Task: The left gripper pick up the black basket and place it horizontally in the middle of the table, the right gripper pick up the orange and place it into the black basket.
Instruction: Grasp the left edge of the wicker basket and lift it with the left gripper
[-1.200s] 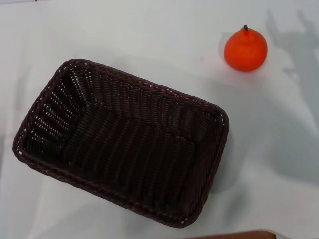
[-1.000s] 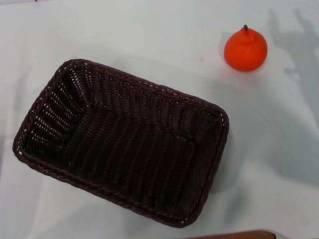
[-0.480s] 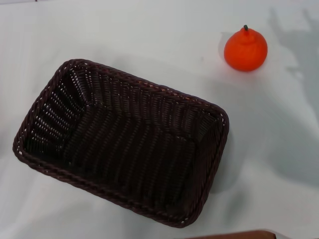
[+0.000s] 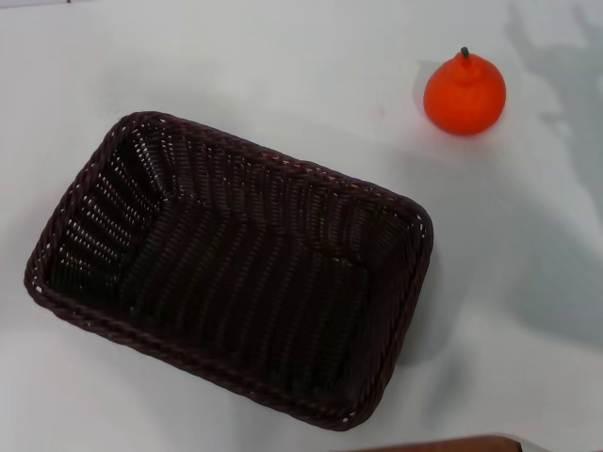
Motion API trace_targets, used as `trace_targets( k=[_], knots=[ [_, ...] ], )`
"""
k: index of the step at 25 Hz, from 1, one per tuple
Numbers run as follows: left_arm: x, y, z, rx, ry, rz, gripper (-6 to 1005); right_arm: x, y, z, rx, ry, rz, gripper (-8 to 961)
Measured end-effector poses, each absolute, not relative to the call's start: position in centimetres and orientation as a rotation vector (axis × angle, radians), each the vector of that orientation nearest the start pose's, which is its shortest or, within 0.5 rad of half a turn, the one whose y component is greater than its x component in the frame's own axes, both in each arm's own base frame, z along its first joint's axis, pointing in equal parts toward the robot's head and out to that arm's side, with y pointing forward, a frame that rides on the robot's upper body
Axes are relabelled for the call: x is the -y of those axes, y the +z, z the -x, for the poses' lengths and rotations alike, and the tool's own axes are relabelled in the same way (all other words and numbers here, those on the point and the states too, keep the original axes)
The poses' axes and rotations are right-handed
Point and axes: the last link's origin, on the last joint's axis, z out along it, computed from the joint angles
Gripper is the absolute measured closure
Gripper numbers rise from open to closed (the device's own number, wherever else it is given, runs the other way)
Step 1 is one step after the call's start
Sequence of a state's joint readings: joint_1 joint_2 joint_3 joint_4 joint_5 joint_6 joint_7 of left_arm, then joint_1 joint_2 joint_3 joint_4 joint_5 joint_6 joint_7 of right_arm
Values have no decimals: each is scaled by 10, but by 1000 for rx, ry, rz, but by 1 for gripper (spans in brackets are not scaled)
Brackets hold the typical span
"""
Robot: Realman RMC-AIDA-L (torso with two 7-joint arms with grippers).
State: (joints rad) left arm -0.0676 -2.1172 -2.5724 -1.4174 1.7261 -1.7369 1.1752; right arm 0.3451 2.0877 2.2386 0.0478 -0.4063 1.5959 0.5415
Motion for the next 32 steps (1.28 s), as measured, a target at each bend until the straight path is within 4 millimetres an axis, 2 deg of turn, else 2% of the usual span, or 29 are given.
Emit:
trace_targets(
  k=[2,5,6,9,11,15,23,32],
  knots=[
    [-241,148,275,1019,-685,2282,124,-282,53,-343,1379,-1528,552,22],
    [-257,146,250,1121,-359,2331,125,-283,54,-342,1377,-1522,551,23],
    [-257,146,250,1121,-359,2331,125,-284,54,-341,1375,-1517,553,23],
    [-268,134,226,1105,-124,2315,125,-284,54,-341,1372,-1512,552,24],
    [-272,130,221,1103,-77,2307,124,-285,55,-341,1370,-1512,551,24],
    [-282,109,205,1127,38,2317,133,-285,55,-343,1363,-1520,569,25],
    [-297,67,193,1101,274,2294,156,-287,58,-348,1327,-1530,610,26],
    [-306,22,198,1146,483,2339,183,-288,57,-350,1325,-1534,626,28]
  ],
)
